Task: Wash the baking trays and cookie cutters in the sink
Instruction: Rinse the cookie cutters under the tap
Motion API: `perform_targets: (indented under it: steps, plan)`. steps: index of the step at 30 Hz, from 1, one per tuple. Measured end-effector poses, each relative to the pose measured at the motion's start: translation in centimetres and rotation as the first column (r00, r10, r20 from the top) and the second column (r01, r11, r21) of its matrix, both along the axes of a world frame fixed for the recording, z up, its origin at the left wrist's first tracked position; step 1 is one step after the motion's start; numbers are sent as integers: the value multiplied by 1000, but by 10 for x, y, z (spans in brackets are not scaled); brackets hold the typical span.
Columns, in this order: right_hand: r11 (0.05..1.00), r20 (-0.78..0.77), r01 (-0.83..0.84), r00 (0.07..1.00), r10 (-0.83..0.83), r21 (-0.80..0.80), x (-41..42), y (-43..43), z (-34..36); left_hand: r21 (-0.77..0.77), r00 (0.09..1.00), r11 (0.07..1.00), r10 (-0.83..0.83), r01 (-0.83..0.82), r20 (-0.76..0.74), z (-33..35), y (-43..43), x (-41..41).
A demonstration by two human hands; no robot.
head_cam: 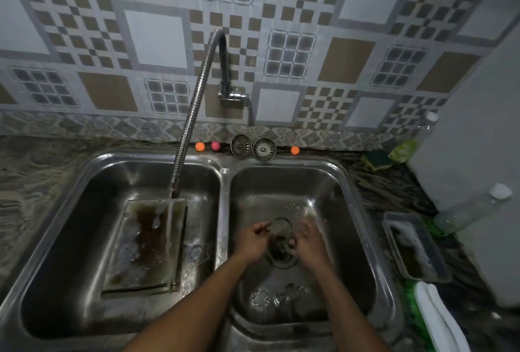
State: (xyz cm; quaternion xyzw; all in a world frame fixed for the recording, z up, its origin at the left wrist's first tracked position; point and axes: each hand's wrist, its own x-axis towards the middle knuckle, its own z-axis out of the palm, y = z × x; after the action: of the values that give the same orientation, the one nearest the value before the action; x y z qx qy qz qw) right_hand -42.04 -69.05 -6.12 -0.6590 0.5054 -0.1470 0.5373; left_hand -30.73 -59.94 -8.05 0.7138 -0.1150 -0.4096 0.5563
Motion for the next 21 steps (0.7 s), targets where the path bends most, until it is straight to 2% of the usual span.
perform_targets:
  steps: [2,5,8,9,12,15,21]
  plan:
    - [987,-94,-151,985,146,-51,-3,-3,-8,24,1000,1000,8,-7,-14,-13,-1,-8]
    - [952,-227,-307,928,297,-10,-5,-3,-28,113,1000,994,2,-3,10,-45,7,-18]
    - [871,-330,-489,814,478,52,0,-6,-47,227,999,974,-27,21,21,-74,11,-21]
    - [862,-356,-502,795,492,70,3,-9,-52,261,1000,965,-22,20,6,-77,10,-21]
    - [891,-355,-435,819,451,128,8,-16,-71,321,997,947,8,19,-82,-89,3,-21]
    - [875,-383,-454,788,482,168,2,-14,-96,366,982,930,41,30,-185,-106,3,-29]
    - [857,-475,-476,718,508,197,-16,-12,-111,431,985,895,-51,117,-162,-106,1,-43]
